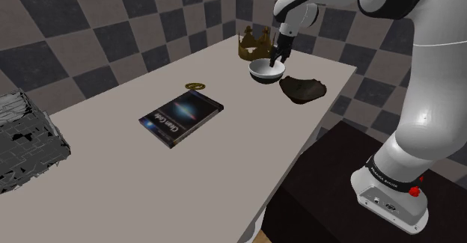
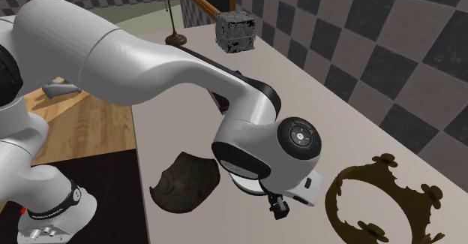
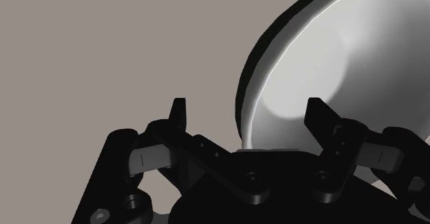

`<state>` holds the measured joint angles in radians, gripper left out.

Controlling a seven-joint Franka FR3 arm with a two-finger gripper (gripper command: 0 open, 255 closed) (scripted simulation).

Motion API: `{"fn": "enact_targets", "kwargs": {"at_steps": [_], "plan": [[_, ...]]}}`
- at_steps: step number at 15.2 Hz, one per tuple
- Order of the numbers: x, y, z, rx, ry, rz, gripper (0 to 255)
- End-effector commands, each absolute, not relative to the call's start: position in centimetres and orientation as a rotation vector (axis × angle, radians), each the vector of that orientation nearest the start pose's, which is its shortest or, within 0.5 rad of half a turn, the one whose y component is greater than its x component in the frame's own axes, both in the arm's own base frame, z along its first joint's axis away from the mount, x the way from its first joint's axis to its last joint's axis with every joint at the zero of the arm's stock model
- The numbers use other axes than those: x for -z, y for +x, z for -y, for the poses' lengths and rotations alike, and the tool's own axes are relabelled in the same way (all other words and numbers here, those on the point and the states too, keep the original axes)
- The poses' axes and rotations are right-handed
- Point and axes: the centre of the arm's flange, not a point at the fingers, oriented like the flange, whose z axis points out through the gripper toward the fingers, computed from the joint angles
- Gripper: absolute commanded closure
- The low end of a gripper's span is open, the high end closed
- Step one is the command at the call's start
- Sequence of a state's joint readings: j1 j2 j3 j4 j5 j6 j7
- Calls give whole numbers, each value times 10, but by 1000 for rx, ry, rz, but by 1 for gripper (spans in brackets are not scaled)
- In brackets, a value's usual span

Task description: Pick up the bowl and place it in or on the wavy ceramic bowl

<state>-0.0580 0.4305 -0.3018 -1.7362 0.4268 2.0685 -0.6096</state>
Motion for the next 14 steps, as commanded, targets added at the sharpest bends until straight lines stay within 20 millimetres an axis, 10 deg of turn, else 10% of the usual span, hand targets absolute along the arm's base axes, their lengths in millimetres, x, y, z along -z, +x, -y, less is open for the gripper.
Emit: {"fn": "enact_targets", "kwargs": {"at_steps": [1, 8, 9, 14], "plan": [[-330, 623, 191, 76, -2895, 75, 0], [-330, 624, 191, 76, -2894, 75, 0], [-330, 624, 191, 76, -2894, 75, 255], [-330, 623, 191, 76, -2894, 75, 255]]}}
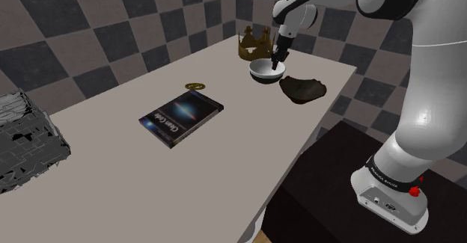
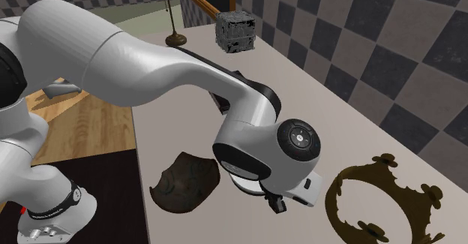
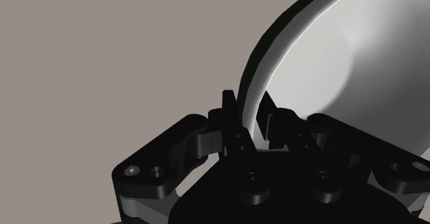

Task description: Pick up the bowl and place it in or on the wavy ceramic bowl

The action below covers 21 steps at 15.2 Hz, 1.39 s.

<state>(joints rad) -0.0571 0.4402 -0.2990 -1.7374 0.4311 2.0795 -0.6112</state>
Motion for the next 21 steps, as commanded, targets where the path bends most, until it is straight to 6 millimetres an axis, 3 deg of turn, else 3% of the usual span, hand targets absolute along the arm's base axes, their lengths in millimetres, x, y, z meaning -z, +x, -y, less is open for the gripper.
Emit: {"fn": "enact_targets", "kwargs": {"at_steps": [1, 4, 21], "plan": [[-330, 623, 191, 76, -2894, 75, 255], [-330, 623, 191, 76, -2895, 75, 255], [-420, 623, 191, 76, -2895, 75, 255]]}}
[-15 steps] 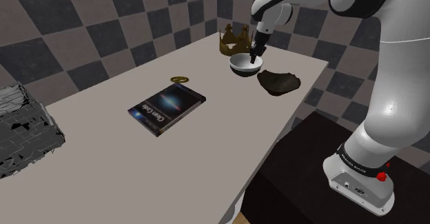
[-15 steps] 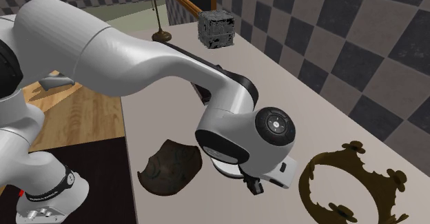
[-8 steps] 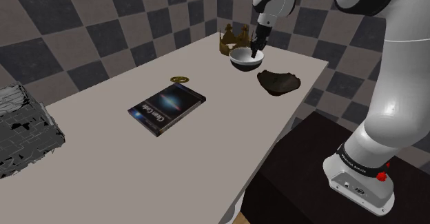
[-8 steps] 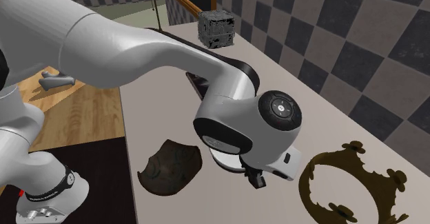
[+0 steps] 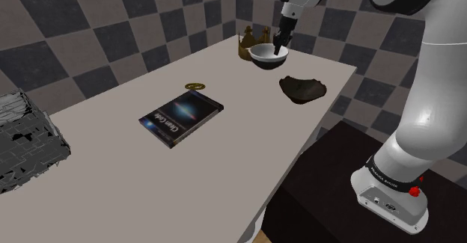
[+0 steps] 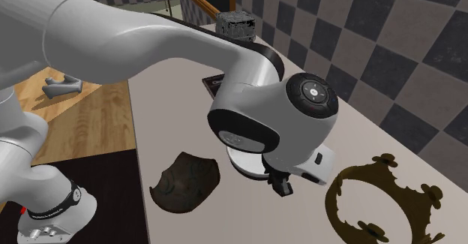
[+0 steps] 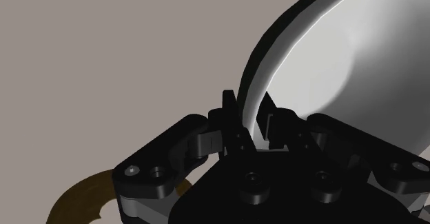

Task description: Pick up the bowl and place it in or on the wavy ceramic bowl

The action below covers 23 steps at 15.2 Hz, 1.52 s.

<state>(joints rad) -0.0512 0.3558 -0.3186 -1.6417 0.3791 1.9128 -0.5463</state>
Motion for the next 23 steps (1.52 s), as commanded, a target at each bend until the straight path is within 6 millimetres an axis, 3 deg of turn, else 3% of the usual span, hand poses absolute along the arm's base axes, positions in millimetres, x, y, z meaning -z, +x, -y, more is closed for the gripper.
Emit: {"fn": "enact_targets", "kwargs": {"at_steps": [1, 12, 23], "plan": [[-425, 623, 191, 76, -2895, 75, 255], [-481, 623, 191, 76, -2895, 75, 255], [-490, 479, 193, 76, -2895, 75, 255]]}}
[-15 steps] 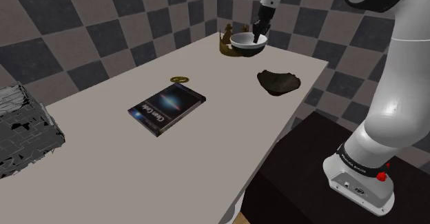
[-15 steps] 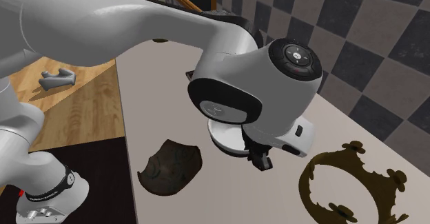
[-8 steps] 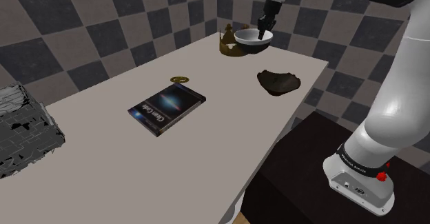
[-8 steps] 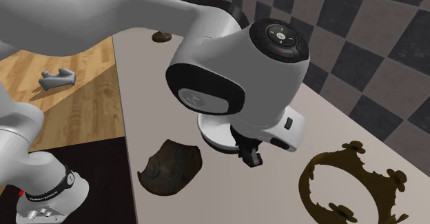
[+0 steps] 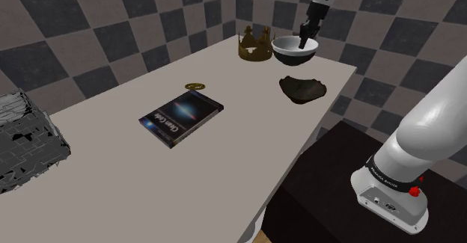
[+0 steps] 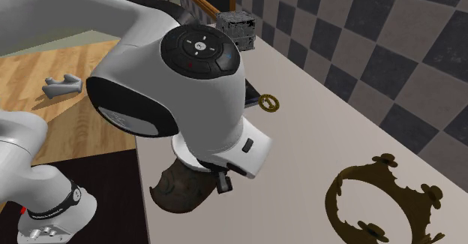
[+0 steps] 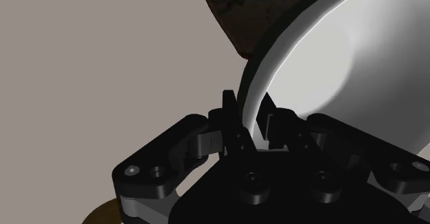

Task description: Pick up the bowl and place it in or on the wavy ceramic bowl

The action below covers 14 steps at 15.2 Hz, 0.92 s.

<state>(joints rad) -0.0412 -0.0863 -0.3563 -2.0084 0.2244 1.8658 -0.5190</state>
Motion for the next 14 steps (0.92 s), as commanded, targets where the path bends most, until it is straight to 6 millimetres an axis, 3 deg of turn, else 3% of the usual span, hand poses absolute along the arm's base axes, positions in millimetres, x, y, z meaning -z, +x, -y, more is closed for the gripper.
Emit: {"fn": "enact_targets", "kwargs": {"at_steps": [1, 5, 14], "plan": [[-490, 465, 193, 76, -2895, 75, 255], [-494, 408, 193, 76, -2895, 75, 255], [-446, 408, 193, 76, -2895, 75, 255]]}}
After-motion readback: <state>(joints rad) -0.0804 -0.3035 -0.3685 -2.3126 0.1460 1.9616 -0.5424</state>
